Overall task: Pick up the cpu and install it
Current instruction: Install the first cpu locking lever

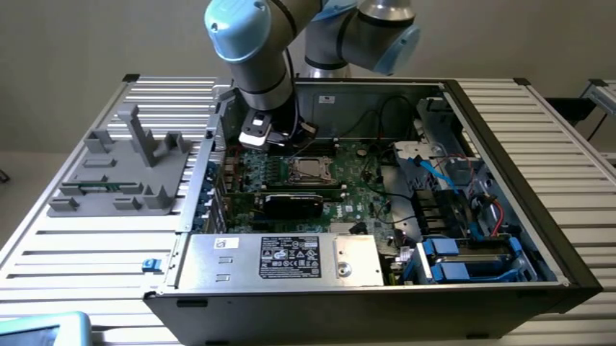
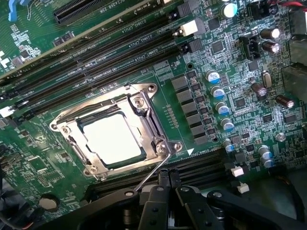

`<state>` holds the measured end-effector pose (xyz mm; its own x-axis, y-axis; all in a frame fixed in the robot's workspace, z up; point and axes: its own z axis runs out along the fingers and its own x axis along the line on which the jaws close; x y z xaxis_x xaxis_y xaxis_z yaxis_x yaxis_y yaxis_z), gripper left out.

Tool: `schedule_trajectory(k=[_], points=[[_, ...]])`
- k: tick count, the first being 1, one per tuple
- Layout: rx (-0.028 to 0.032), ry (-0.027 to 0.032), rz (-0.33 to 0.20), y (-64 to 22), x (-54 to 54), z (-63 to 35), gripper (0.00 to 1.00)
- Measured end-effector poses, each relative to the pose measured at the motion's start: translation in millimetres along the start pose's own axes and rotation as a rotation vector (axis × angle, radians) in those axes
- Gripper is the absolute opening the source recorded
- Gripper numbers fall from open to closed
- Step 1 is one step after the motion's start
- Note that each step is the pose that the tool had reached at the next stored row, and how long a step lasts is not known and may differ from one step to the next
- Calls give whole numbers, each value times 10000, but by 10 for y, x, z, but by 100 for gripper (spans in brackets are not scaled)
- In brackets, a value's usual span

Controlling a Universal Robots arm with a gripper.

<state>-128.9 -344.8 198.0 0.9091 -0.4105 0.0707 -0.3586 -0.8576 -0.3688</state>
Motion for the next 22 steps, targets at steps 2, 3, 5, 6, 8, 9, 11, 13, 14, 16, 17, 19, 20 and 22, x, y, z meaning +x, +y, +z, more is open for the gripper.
schedule_trajectory(k=[2,3,5,6,8,9,11,13,14,16,17,19,20,22], points=[[1,4,11,-5,15,3,12],[0,8,21,-6,20,4,12],[-2,20,50,-7,24,5,12],[-3,24,63,-8,25,5,12],[-5,32,80,-8,28,7,12],[-5,33,86,-8,29,8,12],[12,30,99,-8,31,12,12],[25,29,110,-7,31,15,12],[27,29,115,-7,31,16,12],[29,30,125,-7,35,20,12],[29,33,132,-7,38,23,12],[29,42,153,-8,45,29,12],[27,46,162,-7,46,31,12],[26,51,175,-9,53,36,12]])
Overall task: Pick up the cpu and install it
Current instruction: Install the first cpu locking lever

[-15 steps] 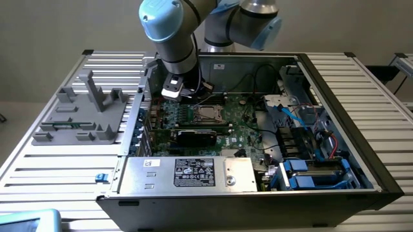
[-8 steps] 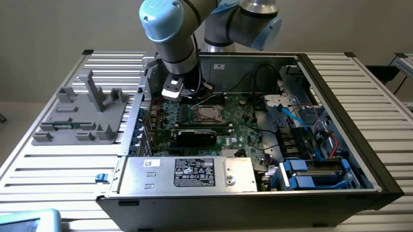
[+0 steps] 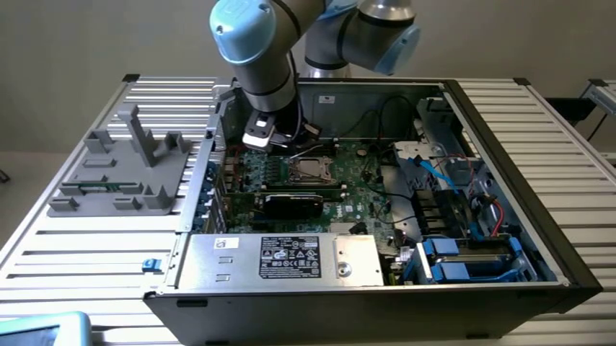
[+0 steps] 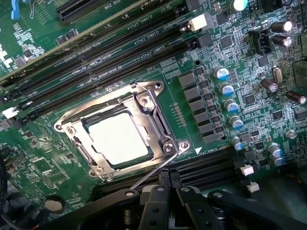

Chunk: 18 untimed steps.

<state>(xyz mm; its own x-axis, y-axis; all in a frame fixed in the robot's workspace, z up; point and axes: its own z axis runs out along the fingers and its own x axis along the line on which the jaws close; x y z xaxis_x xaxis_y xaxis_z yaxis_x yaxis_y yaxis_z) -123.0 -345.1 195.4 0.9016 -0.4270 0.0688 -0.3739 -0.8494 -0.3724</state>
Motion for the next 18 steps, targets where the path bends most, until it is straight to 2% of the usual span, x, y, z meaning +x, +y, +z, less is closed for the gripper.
schedule_trajectory(k=[10,15,18], points=[[-24,31,161,-3,17,5,12],[21,15,180,-2,16,8,12],[28,18,197,1,17,9,12]])
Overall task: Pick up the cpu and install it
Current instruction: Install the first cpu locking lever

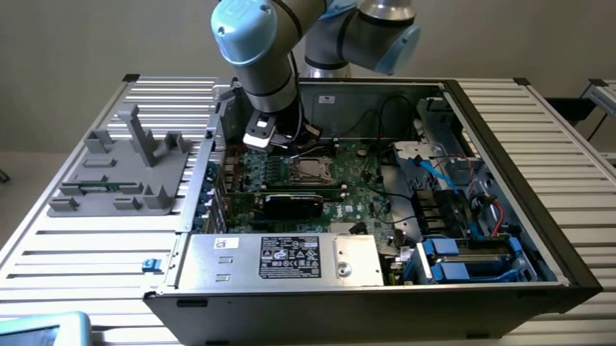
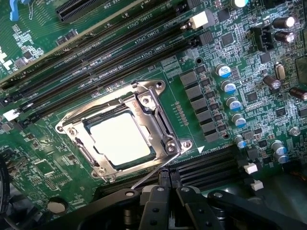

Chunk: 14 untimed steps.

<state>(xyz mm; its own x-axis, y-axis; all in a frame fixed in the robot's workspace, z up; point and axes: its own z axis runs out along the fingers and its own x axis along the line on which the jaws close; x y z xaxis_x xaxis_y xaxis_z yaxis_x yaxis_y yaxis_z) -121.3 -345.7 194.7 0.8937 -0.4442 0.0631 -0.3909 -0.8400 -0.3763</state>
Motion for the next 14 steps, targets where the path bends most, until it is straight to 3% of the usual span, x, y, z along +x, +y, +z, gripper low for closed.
schedule_trajectory(k=[5,14], points=[[-9,27,70,6,4,-2,12],[25,20,100,6,5,-1,12]])
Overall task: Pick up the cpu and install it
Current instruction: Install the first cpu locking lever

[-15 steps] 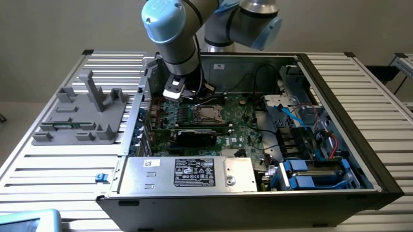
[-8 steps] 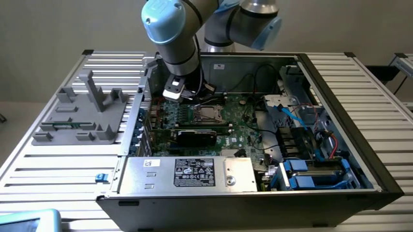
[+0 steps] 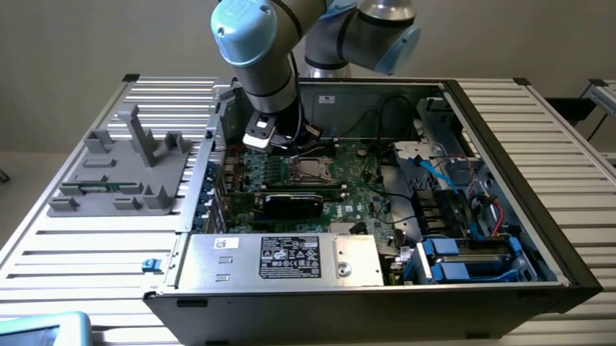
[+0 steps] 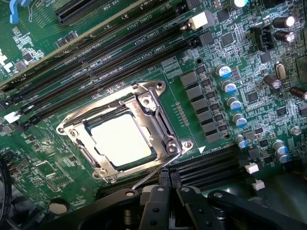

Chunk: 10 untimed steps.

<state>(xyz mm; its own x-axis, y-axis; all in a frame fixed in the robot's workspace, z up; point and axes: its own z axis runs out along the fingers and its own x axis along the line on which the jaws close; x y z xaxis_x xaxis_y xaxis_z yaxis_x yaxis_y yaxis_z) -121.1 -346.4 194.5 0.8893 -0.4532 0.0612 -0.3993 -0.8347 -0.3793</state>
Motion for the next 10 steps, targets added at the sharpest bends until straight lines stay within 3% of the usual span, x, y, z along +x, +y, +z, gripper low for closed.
schedule_trajectory(k=[10], points=[[2,12,37,2,15,26,12]])
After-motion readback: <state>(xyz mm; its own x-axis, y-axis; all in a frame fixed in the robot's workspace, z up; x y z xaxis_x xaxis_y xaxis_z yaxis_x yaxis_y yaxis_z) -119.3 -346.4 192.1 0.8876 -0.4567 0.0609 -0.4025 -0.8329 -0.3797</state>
